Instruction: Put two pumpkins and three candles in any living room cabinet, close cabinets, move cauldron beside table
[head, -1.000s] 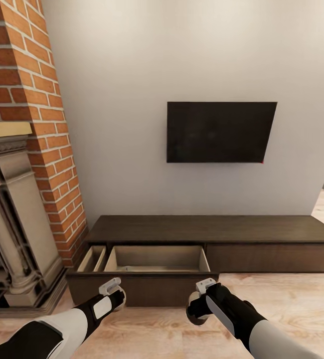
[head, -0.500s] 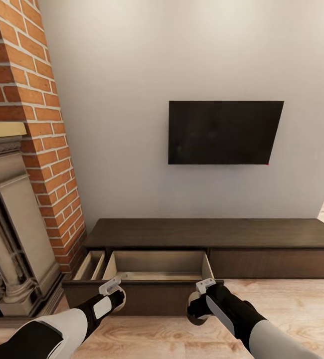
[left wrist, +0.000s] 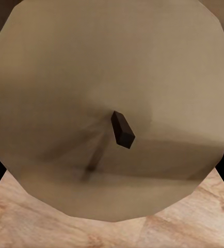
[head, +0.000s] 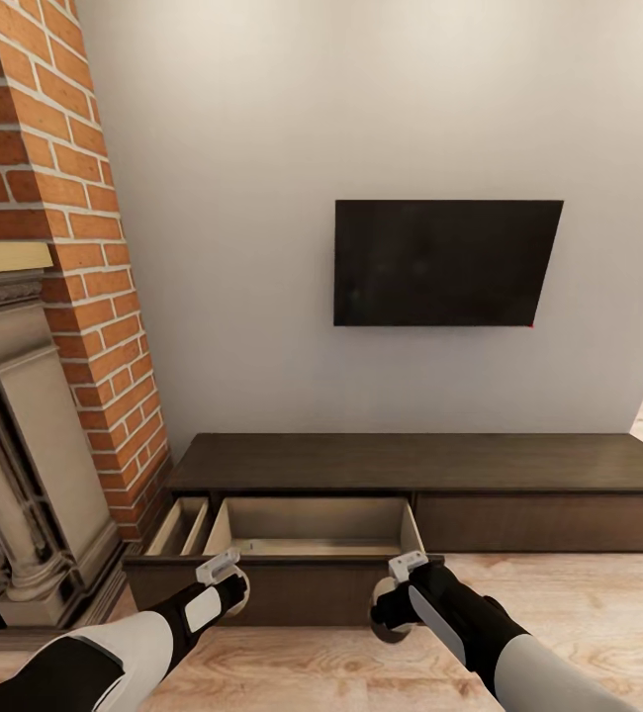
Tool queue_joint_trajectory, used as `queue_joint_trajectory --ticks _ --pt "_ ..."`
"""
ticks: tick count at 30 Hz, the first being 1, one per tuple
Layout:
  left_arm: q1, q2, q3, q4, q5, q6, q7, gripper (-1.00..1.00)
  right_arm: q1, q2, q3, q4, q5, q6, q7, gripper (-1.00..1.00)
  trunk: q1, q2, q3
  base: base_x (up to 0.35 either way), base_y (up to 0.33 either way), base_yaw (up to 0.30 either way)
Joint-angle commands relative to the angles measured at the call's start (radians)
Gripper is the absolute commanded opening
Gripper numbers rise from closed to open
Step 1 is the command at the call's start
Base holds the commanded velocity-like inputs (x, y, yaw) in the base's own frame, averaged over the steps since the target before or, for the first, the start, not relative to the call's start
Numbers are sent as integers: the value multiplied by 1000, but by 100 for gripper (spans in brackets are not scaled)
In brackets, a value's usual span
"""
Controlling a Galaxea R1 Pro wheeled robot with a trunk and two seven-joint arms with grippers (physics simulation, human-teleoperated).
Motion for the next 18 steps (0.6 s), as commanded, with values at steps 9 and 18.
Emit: queue_joint_trajectory --ticks 9,18 --pt "-2 3 -12 1 1 8 -2 -100 -1 -1 7 -3 -11 -17 -9 -100 0 -1 -1 0 0 0" --pt "-2 4 -15 -45 -9 25 -7 -100 -1 -3 -2 -16 -13 -11 -10 -100 0 -1 -1 0 0 0"
